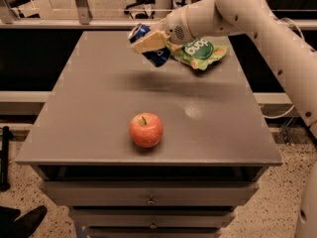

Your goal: Place pepsi can upright

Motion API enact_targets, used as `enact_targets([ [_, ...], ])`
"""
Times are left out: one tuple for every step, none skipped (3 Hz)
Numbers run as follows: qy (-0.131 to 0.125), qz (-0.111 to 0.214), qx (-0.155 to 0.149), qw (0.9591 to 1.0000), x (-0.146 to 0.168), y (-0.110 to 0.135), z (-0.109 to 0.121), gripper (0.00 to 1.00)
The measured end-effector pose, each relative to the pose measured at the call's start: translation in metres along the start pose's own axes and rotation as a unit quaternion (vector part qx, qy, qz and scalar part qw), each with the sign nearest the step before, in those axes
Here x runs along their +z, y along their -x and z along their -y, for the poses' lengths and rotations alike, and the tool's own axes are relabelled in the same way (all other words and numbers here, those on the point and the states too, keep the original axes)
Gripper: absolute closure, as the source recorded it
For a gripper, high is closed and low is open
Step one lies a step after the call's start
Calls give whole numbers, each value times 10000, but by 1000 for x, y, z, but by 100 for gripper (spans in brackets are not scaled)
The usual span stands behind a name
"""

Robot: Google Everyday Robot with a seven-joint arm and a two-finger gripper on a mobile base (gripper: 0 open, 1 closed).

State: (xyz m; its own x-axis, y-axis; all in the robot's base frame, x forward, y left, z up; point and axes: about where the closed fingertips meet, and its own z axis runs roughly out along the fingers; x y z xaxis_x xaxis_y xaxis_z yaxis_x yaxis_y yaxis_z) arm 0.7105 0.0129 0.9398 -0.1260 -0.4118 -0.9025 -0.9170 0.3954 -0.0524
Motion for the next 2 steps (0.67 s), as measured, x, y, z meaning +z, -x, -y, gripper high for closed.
enact_targets([
  [-1, 573, 228, 9981, -13, -11, -8, 100],
  [-55, 1209, 604, 9908, -33, -31, -23, 100],
])
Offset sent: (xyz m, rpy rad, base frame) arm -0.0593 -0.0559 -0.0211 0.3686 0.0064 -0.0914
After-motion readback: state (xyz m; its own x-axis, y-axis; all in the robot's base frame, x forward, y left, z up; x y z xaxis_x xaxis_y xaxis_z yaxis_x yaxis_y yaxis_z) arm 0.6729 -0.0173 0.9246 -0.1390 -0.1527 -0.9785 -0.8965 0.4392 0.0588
